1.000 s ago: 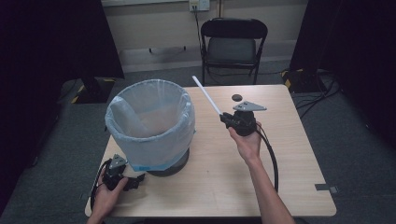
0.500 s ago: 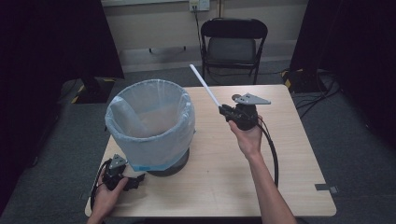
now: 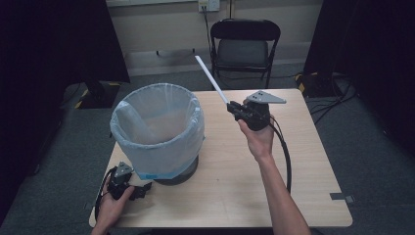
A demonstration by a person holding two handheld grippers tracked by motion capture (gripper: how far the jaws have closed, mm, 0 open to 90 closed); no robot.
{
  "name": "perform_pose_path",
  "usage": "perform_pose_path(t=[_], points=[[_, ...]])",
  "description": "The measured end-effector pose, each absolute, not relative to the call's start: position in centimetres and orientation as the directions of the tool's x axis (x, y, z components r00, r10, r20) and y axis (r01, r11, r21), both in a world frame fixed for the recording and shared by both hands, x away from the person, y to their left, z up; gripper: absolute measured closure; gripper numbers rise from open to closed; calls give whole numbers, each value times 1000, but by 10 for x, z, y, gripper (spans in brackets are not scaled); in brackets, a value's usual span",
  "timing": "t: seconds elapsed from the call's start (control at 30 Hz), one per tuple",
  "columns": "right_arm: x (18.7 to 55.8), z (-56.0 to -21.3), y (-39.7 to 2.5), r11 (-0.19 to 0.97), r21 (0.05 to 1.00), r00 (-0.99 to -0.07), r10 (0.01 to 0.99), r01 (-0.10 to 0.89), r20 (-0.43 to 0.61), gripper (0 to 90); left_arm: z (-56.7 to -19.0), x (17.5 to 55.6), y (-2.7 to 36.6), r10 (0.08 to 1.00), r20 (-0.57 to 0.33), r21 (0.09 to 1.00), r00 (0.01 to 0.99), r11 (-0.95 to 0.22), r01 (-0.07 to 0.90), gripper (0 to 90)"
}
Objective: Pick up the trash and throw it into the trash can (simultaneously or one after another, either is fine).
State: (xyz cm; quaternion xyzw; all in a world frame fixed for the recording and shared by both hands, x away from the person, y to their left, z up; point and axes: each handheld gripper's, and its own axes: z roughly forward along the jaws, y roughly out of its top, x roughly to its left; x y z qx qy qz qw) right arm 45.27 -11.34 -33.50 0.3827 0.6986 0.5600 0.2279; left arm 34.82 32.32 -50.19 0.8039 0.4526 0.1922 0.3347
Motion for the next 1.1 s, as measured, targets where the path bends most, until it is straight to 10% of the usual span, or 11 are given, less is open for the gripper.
perform_pose_path(t=[1.1], points=[[448,-281,-88,11,987,-712,694,162,109,804,-502,348,323,856,6,712,517,-367,599,2]])
